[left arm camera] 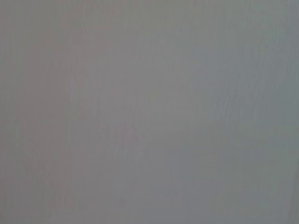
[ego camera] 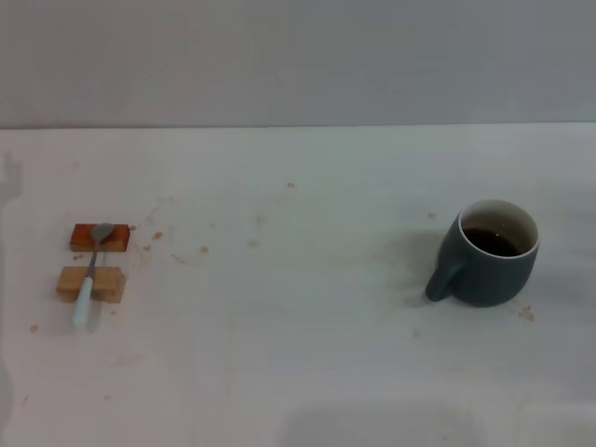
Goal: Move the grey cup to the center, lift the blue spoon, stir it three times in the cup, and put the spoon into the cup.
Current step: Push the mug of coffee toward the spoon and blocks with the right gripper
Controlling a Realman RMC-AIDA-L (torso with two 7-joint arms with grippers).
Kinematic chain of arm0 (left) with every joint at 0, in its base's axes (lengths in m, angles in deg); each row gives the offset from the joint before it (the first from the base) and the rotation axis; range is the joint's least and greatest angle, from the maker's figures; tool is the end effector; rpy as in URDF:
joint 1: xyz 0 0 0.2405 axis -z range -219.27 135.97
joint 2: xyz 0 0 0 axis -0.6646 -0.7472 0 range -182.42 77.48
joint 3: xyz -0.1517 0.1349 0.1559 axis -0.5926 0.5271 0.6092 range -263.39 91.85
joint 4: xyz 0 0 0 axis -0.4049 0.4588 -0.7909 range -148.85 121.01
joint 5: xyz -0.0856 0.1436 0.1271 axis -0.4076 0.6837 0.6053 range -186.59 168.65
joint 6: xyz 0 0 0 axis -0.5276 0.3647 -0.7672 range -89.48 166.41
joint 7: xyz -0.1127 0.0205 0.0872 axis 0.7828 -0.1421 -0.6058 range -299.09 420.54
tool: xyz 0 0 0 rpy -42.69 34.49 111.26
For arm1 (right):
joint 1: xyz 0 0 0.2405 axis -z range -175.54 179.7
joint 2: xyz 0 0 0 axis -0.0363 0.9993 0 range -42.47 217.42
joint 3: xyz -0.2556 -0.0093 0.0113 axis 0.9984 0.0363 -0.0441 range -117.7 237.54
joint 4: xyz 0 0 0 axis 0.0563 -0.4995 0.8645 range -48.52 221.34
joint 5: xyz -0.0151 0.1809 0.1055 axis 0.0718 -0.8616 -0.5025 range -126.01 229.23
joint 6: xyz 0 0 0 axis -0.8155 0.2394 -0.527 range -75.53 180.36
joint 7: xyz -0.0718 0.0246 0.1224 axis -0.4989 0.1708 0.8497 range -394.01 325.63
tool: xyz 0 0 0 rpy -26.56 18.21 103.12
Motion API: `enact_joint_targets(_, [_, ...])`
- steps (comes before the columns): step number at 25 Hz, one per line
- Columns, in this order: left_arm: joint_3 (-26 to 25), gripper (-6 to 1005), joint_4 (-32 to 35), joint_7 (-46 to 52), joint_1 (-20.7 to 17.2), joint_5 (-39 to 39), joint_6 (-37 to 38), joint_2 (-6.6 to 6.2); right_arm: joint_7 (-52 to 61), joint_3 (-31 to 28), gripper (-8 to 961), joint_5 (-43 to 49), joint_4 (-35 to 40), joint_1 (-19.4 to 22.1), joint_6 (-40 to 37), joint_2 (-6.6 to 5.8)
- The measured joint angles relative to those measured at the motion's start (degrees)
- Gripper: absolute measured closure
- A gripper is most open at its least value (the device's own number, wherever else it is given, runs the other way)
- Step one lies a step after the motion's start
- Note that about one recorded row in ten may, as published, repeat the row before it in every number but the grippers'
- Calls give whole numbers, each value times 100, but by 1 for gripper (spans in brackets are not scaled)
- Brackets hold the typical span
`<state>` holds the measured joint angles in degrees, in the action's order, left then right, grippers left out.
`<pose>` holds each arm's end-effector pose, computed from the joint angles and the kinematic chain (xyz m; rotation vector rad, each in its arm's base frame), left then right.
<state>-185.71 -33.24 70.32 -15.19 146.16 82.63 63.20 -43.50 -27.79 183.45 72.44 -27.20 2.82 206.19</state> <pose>-0.3696 0.3843 0.0815 -1.1749 -0.7830 -0.6343 0.3673 0.3748 0.0511 -1.1389 0.7285 0.4582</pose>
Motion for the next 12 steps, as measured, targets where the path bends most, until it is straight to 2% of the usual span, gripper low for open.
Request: enact_joint_targets(12, [0,302,55,5,41,-4,17,21,0,6,606,-1,0,-31,-8,-21])
